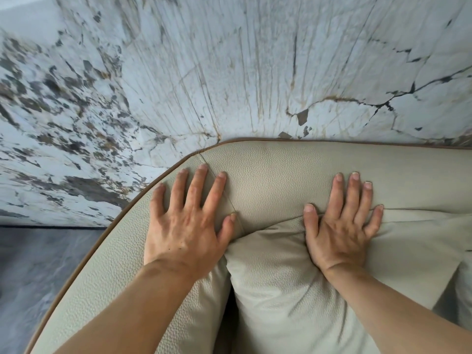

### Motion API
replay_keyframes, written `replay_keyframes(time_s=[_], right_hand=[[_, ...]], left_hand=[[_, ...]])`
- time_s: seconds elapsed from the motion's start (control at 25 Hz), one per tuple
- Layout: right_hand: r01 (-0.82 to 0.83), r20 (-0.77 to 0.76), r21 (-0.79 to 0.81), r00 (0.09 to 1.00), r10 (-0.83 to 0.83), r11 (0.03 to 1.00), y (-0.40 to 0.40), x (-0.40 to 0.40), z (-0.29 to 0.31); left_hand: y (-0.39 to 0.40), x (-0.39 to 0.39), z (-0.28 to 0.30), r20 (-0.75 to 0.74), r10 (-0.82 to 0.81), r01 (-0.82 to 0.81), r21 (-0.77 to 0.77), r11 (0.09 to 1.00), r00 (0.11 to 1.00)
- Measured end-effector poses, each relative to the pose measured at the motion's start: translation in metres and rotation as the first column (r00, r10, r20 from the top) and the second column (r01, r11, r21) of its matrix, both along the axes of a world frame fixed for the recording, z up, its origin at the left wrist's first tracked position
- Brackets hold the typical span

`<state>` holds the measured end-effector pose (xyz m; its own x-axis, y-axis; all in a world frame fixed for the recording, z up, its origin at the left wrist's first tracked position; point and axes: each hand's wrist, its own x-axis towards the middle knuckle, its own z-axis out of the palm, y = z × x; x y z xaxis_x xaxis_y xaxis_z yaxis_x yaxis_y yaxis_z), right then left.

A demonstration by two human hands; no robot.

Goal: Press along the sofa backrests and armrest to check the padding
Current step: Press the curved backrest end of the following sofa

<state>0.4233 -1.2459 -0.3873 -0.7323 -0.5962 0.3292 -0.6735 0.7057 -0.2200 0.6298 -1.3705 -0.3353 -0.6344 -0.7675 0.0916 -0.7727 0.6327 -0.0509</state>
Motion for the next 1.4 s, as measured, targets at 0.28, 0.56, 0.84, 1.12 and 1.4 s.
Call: replay_keyframes(time_s=[0.28, 0.56, 0.84, 1.12, 1.4], right_hand=[[-0.068, 0.163, 0.176, 0.986, 0.039, 0.982, 0.015, -0.001, 0.028], [-0.186, 0.388, 0.317, 0.92, 0.052, 0.93, 0.065, 0.026, 0.053], [-0.237, 0.519, 0.355, 0.855, 0.021, 0.904, 0.103, 0.066, 0.119], [-0.265, 0.564, 0.382, 0.826, 0.004, 0.885, 0.145, 0.133, 0.227], [-0.159, 0.509, 0.352, 0.859, -0.046, 0.922, 0.182, 0.204, 0.322]], left_hand=[[0.004, 0.005, 0.002, 0.006, 0.001, -0.001, 0.012, 1.0, 1.0], [0.023, 0.017, 0.017, -0.06, 0.032, -0.017, 0.24, 0.971, 0.998], [0.078, 0.067, 0.065, 0.014, 0.155, -0.145, 0.436, 0.888, 0.988], [0.125, 0.139, 0.161, 0.1, 0.098, -0.129, 0.375, 0.918, 0.99], [0.136, 0.202, 0.25, 0.065, 0.024, -0.044, 0.318, 0.947, 0.998]])
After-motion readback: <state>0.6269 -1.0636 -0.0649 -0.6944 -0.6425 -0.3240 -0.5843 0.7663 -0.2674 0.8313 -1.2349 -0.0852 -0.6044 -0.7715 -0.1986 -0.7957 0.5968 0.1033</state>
